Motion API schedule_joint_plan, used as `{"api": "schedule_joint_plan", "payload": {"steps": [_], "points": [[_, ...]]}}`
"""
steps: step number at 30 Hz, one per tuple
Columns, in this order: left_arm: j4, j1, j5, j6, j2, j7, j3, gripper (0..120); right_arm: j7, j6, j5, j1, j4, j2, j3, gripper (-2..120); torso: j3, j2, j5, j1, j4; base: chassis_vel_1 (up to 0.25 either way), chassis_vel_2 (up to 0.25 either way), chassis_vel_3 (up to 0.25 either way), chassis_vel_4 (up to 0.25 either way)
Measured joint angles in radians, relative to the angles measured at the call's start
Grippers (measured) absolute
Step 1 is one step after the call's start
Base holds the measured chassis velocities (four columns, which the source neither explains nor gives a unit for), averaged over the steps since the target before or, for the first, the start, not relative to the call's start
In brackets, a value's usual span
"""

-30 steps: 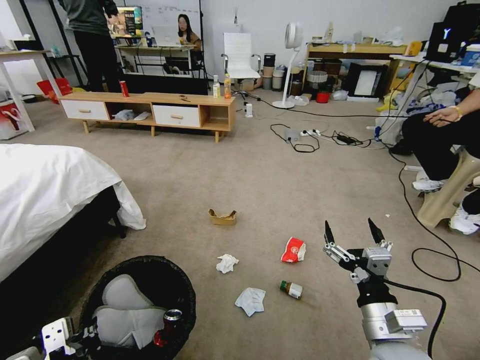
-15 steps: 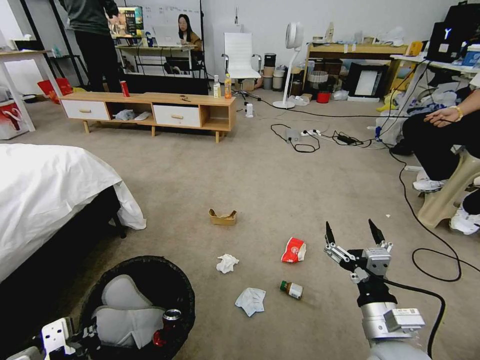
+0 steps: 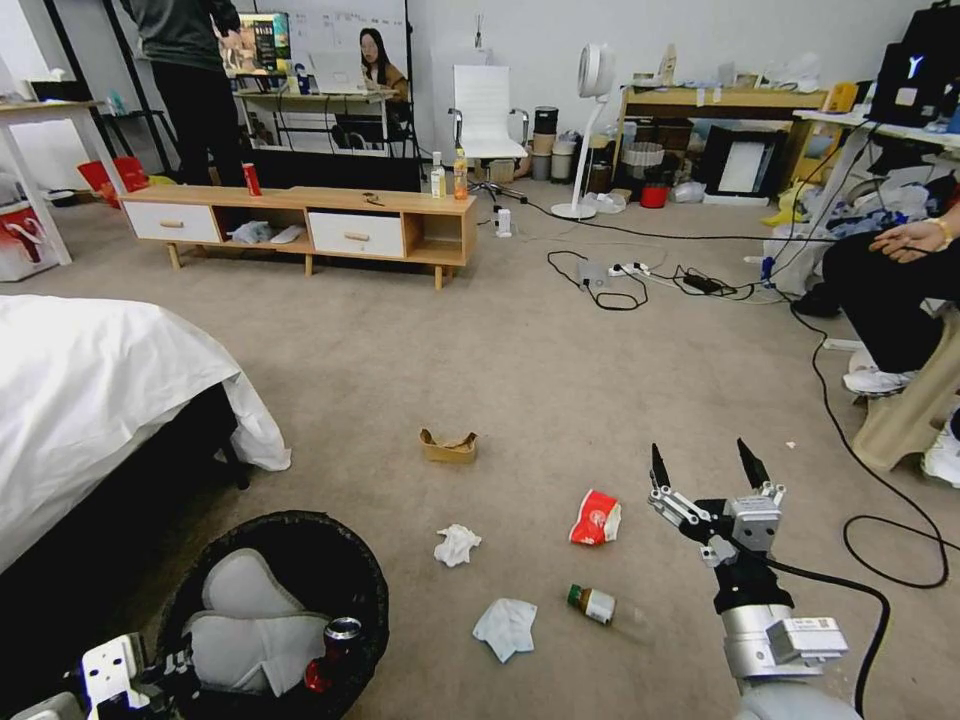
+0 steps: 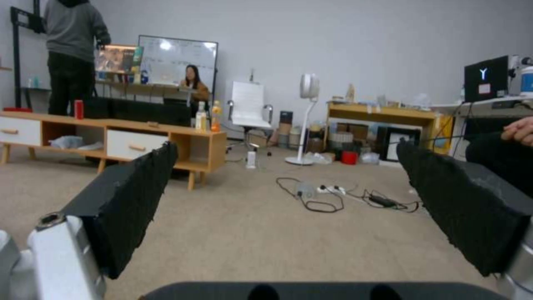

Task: Pick up the trash bin and place the garbage on the floor into it.

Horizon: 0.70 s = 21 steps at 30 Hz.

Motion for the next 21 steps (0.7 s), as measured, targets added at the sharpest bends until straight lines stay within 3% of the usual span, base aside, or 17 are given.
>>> {"api": "schedule_joint_plan", "payload": {"steps": [21], "points": [[-0.004, 0.007, 0.001, -0.001, 0.001, 0.002, 0.004, 3, -0.017, 0.011, 0.002, 0.004, -0.004, -0.014, 0.004, 100, 0.0, 0.0, 0.0001, 0.0, 0.0001, -0.005, 0.004, 0.004, -0.007]]}}
